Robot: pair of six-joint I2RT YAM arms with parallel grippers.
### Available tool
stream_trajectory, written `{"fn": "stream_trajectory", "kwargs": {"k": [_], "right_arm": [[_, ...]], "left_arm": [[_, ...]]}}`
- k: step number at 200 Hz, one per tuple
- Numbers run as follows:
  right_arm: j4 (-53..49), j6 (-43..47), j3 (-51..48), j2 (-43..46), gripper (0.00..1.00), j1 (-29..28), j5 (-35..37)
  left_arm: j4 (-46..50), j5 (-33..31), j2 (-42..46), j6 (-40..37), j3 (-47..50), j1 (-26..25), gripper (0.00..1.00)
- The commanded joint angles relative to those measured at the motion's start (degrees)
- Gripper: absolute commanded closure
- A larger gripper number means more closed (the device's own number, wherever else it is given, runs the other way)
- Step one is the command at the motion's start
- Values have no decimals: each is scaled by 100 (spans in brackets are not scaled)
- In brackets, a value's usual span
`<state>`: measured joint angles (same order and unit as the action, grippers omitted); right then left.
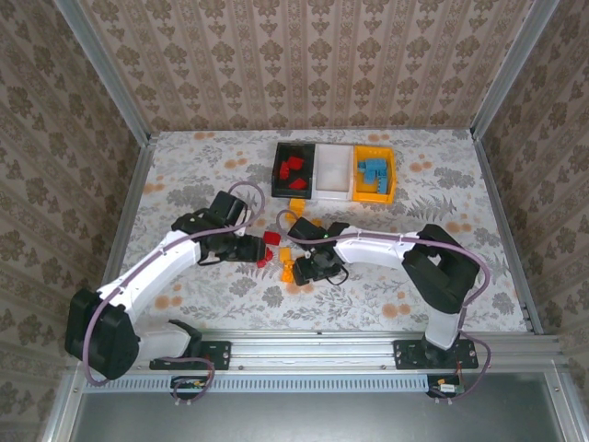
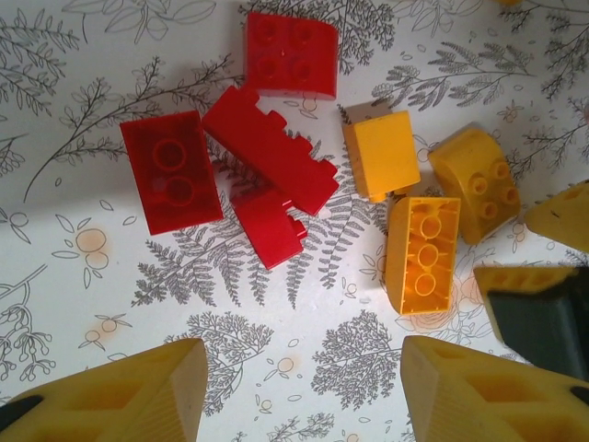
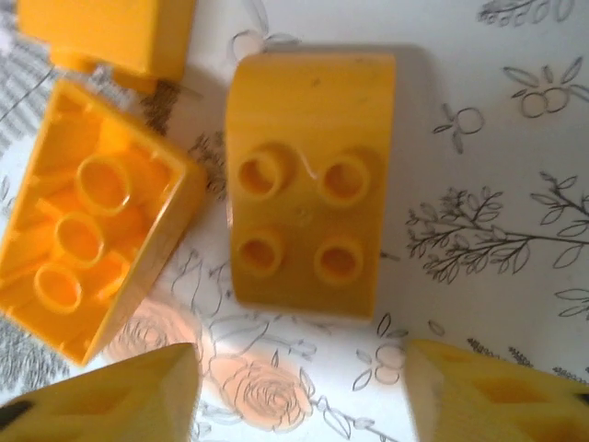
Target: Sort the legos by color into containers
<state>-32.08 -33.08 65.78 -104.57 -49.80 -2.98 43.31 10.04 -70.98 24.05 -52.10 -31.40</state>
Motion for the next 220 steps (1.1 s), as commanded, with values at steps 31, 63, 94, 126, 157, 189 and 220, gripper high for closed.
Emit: {"fn": "stream_trajectory", "kwargs": {"k": [31,63,94,126,157,189,220], "right_arm": [[-423,126,573,-277,62,-24,497],[-669,251,593,122,66,163,675],[-801,396,775,670,66,658,500],[-1180,800,1715,653,66,1294,366],[-1330,1065,2622,346,66,1827,261],[-1503,1166,3617,-394,66,2342,214],[-1700,1247,4556,-1318,66,2677,209]], "left_arm": [[29,13,305,84,258,-86,41],[-86,-96,375,192,431,-428,40],[-427,-125,407,442,686,-681,38],[-882,-20,548,774,979,-757,37],[-1053,-60,471,954,1045,-998,36],[-1238,-163,141,1081,1053,-1314,34],[-1378,-254,-264,1118,948,-1545,33]]}}
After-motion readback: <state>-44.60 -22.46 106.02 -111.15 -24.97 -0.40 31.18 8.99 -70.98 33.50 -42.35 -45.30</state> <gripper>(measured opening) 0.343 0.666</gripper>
